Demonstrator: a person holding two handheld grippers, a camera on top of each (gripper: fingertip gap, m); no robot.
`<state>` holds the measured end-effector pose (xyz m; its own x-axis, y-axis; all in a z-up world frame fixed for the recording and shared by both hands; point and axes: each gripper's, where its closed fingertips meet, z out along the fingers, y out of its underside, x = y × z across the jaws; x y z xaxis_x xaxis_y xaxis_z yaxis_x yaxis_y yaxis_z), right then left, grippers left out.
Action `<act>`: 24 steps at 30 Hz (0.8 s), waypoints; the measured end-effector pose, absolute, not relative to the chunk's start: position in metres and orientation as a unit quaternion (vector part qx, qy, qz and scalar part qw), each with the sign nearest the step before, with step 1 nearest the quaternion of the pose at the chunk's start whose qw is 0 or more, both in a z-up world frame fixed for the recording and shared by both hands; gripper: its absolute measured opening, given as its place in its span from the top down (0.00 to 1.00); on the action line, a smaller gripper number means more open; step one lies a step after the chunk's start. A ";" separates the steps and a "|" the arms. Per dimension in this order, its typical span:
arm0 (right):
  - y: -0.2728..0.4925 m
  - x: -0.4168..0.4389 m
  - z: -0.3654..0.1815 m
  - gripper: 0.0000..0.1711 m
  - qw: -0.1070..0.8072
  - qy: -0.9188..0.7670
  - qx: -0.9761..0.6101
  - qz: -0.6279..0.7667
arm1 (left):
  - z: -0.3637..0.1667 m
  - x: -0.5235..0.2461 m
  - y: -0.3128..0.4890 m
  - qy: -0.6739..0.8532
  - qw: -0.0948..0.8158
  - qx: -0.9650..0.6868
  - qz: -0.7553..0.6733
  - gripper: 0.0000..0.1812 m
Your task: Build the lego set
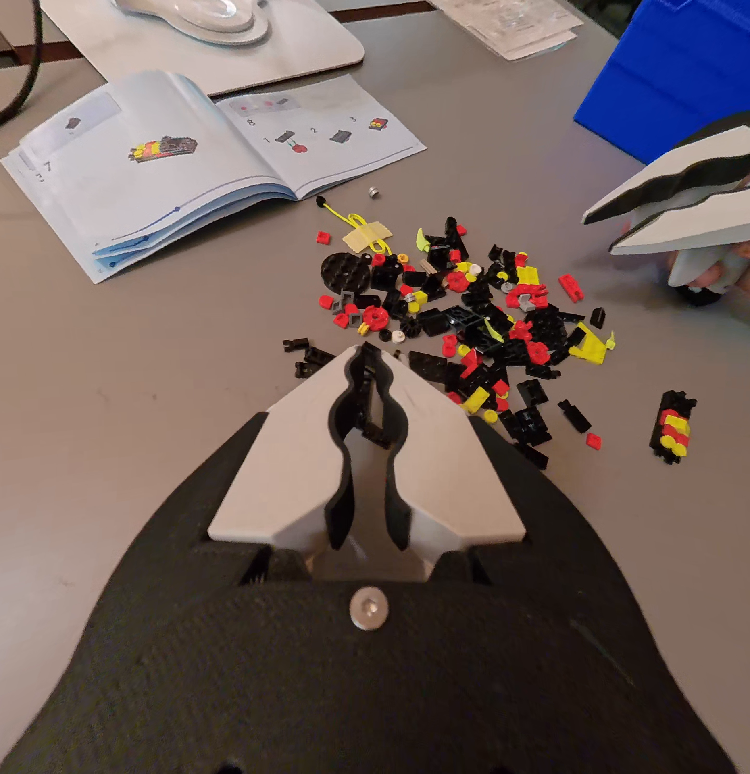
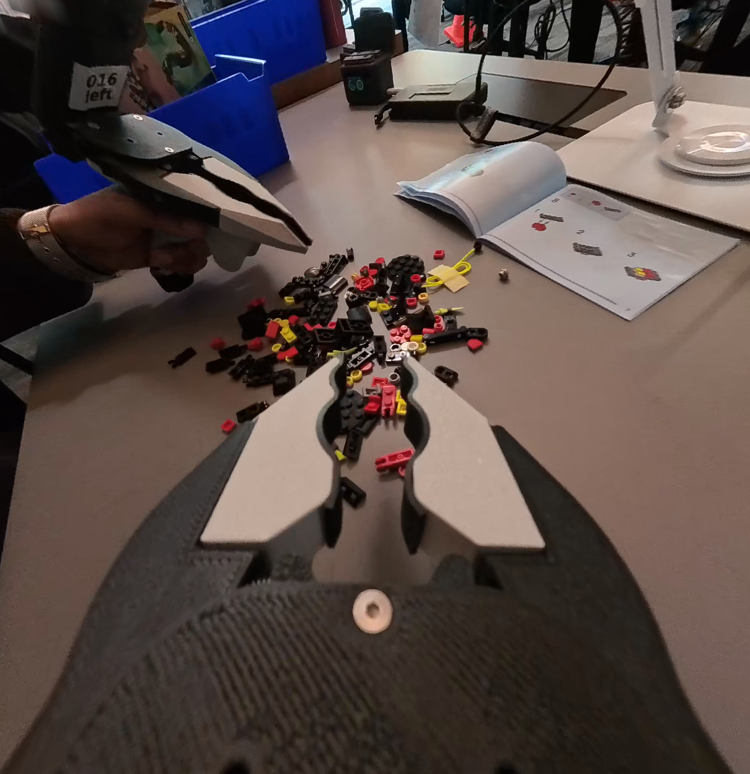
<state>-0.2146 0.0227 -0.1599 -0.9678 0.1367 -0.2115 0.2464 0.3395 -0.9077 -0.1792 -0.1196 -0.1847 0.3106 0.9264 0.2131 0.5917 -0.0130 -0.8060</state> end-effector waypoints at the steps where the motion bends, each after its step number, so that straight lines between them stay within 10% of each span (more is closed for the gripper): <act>1: 0.023 -0.214 -0.160 0.86 0.048 0.818 0.117 -0.562 | -0.184 -0.180 -0.122 -0.557 0.430 -0.683 0.199 0.98; 24: 0.021 -0.213 -0.167 0.83 0.033 0.832 0.112 -0.542 | -0.186 -0.181 -0.123 -0.568 0.433 -0.673 0.193 0.98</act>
